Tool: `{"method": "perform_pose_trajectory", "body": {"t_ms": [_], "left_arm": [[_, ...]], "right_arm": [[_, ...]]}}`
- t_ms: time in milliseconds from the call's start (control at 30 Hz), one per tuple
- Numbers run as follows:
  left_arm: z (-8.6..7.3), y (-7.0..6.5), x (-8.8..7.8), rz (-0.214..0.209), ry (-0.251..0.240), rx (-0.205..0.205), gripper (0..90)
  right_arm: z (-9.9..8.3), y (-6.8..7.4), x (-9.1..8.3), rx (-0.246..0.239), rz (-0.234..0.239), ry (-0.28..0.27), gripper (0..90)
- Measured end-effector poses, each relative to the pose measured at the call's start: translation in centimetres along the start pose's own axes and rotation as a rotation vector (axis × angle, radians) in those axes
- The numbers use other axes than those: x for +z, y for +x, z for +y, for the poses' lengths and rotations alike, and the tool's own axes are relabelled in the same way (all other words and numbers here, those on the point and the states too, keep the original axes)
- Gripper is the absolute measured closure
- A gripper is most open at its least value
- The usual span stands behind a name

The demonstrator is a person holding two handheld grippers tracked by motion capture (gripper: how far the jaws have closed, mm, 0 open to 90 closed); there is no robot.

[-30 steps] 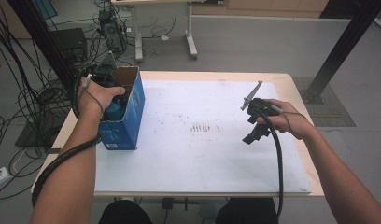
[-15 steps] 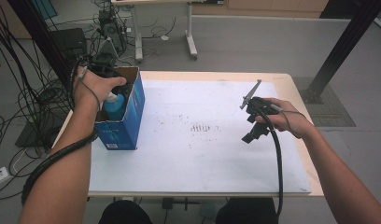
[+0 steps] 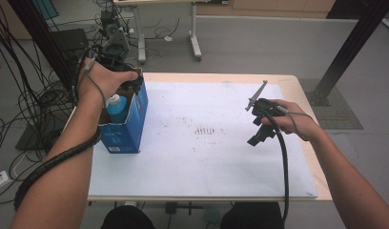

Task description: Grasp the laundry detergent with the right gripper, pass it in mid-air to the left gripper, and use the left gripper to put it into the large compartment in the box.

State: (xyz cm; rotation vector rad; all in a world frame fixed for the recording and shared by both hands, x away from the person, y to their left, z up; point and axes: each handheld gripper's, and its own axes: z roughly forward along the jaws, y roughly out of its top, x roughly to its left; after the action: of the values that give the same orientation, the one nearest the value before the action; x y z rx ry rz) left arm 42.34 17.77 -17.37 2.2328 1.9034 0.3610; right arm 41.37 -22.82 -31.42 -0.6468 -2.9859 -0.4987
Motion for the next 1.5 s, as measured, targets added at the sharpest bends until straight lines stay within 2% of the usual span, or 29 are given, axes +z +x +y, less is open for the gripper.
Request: {"method": "perform_pose_trajectory", "body": {"t_ms": [67,167,300,367,633,800,1000,1200,1500], "left_arm": [[0.0,-0.3,-0.3,0.011,0.003,0.009,12.2],[0.1,-0.9,-0.9,-0.005,-0.008,0.022,10.8],[0.2,-2.3,-1.4,-0.024,-0.001,0.060,8.0],[0.2,-3.1,-1.7,-0.041,-0.016,0.078,7.4],[0.2,-5.7,-1.4,-0.067,-0.002,0.155,6.9],[0.1,-7.1,-0.7,-0.095,0.004,0.191,7.1],[-0.2,-8.4,0.7,-0.108,0.011,0.220,7.7],[-0.7,-9.3,2.4,-0.117,0.002,0.239,7.8],[-1.5,-10.4,4.6,-0.127,0.038,0.281,8.3]], "right_arm": [[0.0,0.0,-0.1,-0.002,0.003,0.001,5.2],[0.1,0.0,0.0,-0.001,0.008,0.000,5.3],[0.2,-0.1,0.3,-0.001,0.014,0.006,5.4],[0.3,-0.1,0.3,-0.001,0.015,0.005,5.4],[0.2,0.0,0.3,0.006,0.014,0.014,5.3],[0.1,-0.1,0.2,0.014,0.012,0.017,5.3],[-0.1,-0.2,0.2,0.030,0.014,0.021,5.1],[-0.1,-0.2,-0.3,0.041,0.011,0.015,5.0],[0.0,0.0,-1.4,0.057,0.003,0.015,4.5]]}}
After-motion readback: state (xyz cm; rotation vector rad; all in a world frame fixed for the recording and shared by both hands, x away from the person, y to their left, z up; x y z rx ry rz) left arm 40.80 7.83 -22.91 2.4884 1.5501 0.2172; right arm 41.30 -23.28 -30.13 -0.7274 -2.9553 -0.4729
